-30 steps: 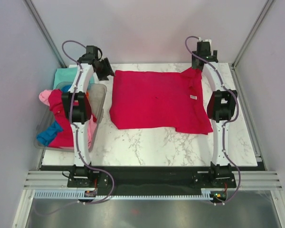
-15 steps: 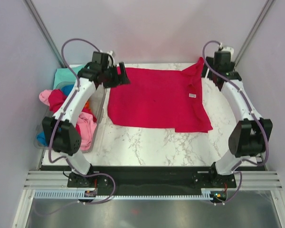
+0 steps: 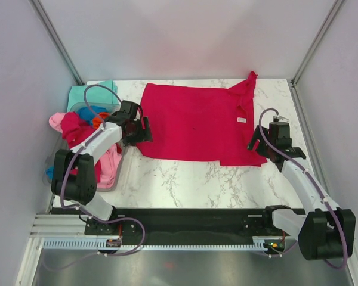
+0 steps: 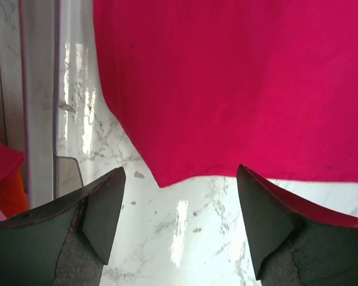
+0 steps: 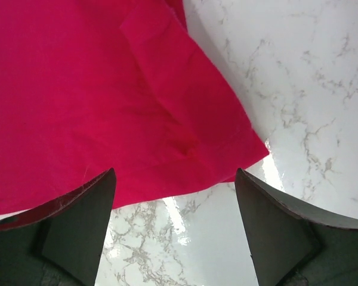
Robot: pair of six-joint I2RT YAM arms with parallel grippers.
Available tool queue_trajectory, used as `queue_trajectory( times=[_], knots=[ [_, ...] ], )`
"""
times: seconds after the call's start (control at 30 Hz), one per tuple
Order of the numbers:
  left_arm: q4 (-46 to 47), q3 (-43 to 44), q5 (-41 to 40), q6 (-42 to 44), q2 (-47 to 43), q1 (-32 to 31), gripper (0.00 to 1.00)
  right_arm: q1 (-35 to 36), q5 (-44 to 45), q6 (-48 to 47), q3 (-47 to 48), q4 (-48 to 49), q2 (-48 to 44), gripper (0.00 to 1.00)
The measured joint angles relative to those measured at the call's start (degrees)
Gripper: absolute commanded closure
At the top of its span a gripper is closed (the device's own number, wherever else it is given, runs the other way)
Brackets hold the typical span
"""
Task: Fold and stack the t-shirts
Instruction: Flatten the tshirt out
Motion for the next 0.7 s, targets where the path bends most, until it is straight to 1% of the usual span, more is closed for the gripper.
queue_trajectory(
  times=[0.07,0.2,0.27,0.33,0.4,0.43,0.5,0.53,0.57,0.6,0.63,0.67,0.7],
  knots=[
    [1.70,-1.60,-1.18,-1.05,0.11,0.00,0.16,0.20,-1.18,0.98,-2.01,1.27,-2.08,0.10],
    [4.48,-3.85,-1.60,-3.21,1.40,-0.55,0.23,0.33,-1.55,3.45,-6.88,2.19,-4.70,0.09],
    [5.49,-3.96,-1.77,-3.93,2.56,-0.68,0.24,0.33,-1.46,4.87,-8.92,2.29,-4.96,0.09],
    [6.54,-3.96,-1.97,-4.44,3.76,-0.92,0.23,0.31,-1.27,6.05,-10.45,2.29,-4.70,0.09],
    [7.30,-3.96,-2.60,-4.79,4.94,-1.38,0.20,0.20,-0.98,6.86,-10.84,2.67,-3.41,0.10],
    [7.65,-3.96,-2.93,-4.94,5.68,-1.57,0.20,0.13,-0.92,7.13,-10.84,3.15,-2.54,0.12],
    [7.98,-3.96,-3.06,-5.42,6.64,-2.03,0.20,-0.13,-0.90,7.87,-10.84,4.72,0.09,0.13],
    [8.15,-3.96,-3.28,-5.53,7.15,-2.29,0.22,-0.22,-0.87,8.15,-10.84,5.33,1.33,0.14],
    [8.39,-3.96,-3.65,-5.62,7.65,-2.43,0.28,-0.33,-0.87,8.44,-10.93,5.95,2.36,0.18],
    [8.52,-3.98,-3.93,-5.68,8.15,-2.49,0.51,-0.42,-0.87,8.66,-11.08,6.64,3.13,0.21],
    [8.70,-4.02,-4.35,-6.23,8.76,-2.45,0.63,-0.46,-0.90,8.98,-11.32,7.50,3.82,0.25],
    [8.72,-4.07,-5.01,-6.21,9.38,-2.32,0.71,-0.50,-0.87,9.35,-11.56,8.24,4.52,0.32],
    [8.81,-4.07,-5.66,-6.27,9.51,-2.14,0.87,-0.52,-0.81,9.53,-11.76,8.87,5.09,0.35]
  ],
)
